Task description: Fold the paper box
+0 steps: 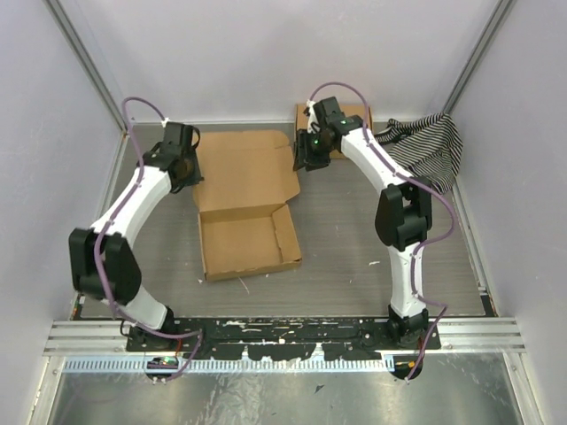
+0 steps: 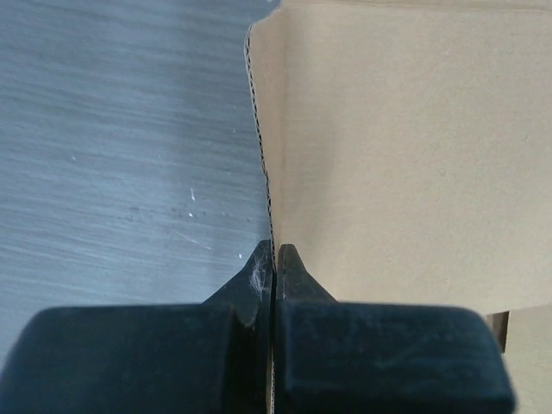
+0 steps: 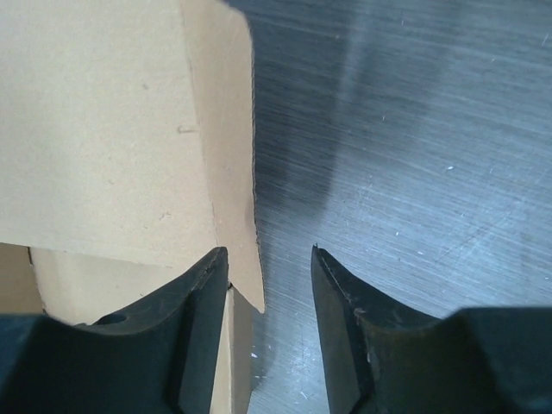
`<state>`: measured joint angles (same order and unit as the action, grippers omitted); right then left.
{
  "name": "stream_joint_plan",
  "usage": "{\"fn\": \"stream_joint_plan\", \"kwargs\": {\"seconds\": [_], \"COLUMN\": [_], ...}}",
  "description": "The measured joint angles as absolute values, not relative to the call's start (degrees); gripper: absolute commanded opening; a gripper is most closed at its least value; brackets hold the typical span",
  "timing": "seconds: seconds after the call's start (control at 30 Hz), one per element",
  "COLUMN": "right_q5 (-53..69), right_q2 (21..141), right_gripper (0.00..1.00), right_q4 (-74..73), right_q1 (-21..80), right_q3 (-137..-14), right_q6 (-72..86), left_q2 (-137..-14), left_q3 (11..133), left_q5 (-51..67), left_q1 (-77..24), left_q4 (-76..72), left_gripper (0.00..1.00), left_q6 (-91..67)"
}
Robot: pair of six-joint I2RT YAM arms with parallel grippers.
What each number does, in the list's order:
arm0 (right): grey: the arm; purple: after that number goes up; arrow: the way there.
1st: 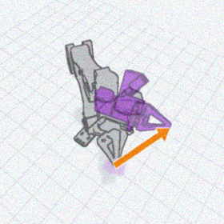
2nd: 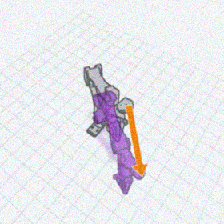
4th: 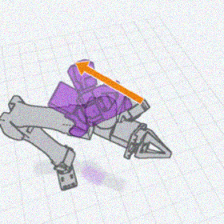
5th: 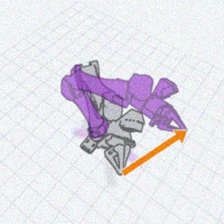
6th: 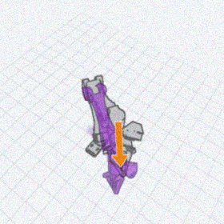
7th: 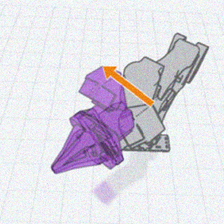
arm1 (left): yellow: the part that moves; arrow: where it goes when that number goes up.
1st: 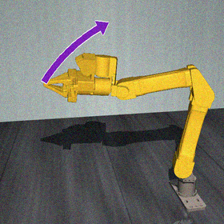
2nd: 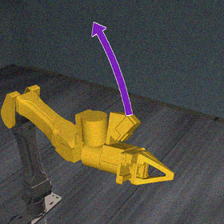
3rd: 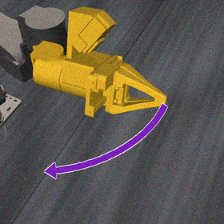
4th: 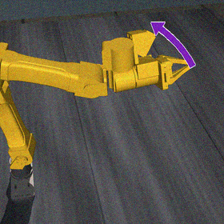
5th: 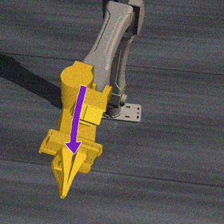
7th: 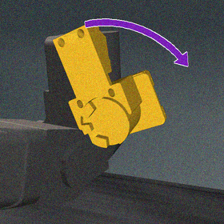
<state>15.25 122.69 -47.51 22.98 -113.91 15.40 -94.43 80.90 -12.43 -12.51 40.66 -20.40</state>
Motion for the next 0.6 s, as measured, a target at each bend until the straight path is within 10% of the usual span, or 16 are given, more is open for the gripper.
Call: {"fn": "stream_joint_plan", "kwargs": {"seconds": [0.3, 0.6], "right_q5": [19.1, 18.1], "right_q2": [121.5, 121.5], "right_gripper": [0.68, 0.56], "right_q4": [-46.9, -46.2], "right_q1": [22.0, 21.9], "right_q3": [-115.2, -118.9], "right_q6": [9.8, 4.4], "left_q2": [-75.2, -74.9], "left_q3": [56.8, 52.8], "left_q5": [-6.6, 1.9], "left_q1": [-12.5, -12.5], "left_q4": [14.4, 4.1], "left_gripper": [0.0, 0.0], "left_q6": [-15.0, -13.5]}}
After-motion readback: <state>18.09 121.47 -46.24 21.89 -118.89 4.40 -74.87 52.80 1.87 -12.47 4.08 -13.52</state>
